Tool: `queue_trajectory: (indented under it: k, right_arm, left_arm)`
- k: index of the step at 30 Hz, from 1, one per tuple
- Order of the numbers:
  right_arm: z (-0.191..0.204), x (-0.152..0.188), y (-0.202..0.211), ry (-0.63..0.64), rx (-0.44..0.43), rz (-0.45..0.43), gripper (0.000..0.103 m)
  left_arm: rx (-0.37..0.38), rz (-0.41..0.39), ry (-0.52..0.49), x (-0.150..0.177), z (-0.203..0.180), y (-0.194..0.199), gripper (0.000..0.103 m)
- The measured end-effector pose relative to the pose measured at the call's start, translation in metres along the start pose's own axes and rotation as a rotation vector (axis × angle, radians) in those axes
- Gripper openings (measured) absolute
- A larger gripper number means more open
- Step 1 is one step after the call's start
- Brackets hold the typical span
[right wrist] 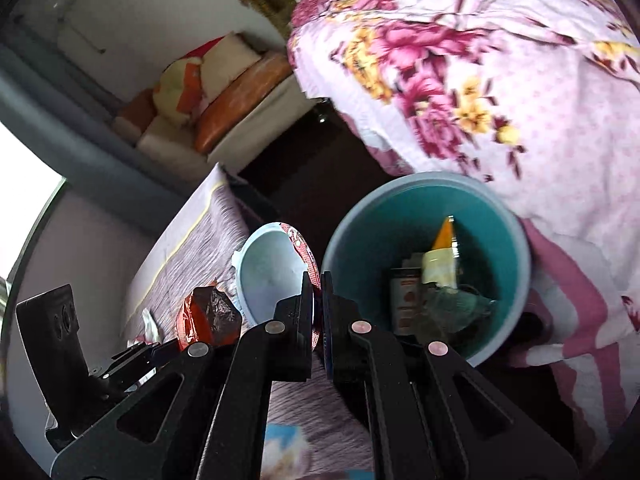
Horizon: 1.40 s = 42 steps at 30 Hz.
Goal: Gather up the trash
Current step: 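Carry the red packet and lid over the teal bucket and open the left tool, then open the right tool over the teal bucket to drop the white lid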
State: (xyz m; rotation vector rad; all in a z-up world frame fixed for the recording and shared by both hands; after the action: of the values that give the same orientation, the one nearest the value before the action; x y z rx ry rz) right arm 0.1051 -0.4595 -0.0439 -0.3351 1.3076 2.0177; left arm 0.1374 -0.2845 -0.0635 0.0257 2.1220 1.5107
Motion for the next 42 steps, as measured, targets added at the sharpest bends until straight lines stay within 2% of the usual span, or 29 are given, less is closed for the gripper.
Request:
queue_trajectory:
  k: [12, 26, 28, 33, 42]
  right_arm:
    - [-0.061, -0.006, 0.010, -0.105, 0.049, -0.030, 0.004]
    - [-0.082, -0.008, 0.004, -0.127, 0.075, -0.015, 0.004]
    - [-0.082, -0.009, 0.003, -0.129, 0.079, -0.013, 0.004]
    - [-0.084, -0.010, 0.000, -0.130, 0.090, -0.007, 0.004]
    - [-0.079, -0.011, -0.011, -0.117, 0.091, 0.020, 0.004]
  left_arm:
    - [-0.004, 0.056, -0.087, -0.012, -0.042, -0.040, 0.057]
    - [-0.002, 0.103, -0.104, -0.019, -0.051, -0.068, 0.059]
    - [0.001, 0.106, -0.106, -0.020, -0.052, -0.071, 0.061]
    - [-0.027, 0.103, -0.109, -0.021, -0.051, -0.075, 0.085]
    - [-0.033, 0.108, -0.063, -0.016, -0.030, -0.071, 0.088]
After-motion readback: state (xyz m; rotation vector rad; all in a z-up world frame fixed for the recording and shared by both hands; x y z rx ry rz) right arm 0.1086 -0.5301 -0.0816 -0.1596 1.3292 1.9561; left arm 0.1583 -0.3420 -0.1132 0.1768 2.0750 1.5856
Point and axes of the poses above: each gripper's, at about its wrist camera, not at the fingertips, and y roughly against the way its jaws point, z to its left, x to its underside, the point moved 5 cm from there along -y, roughly the way its jaws point, and after that the axes turned 8 degrees about y, right-handed, at the moved point
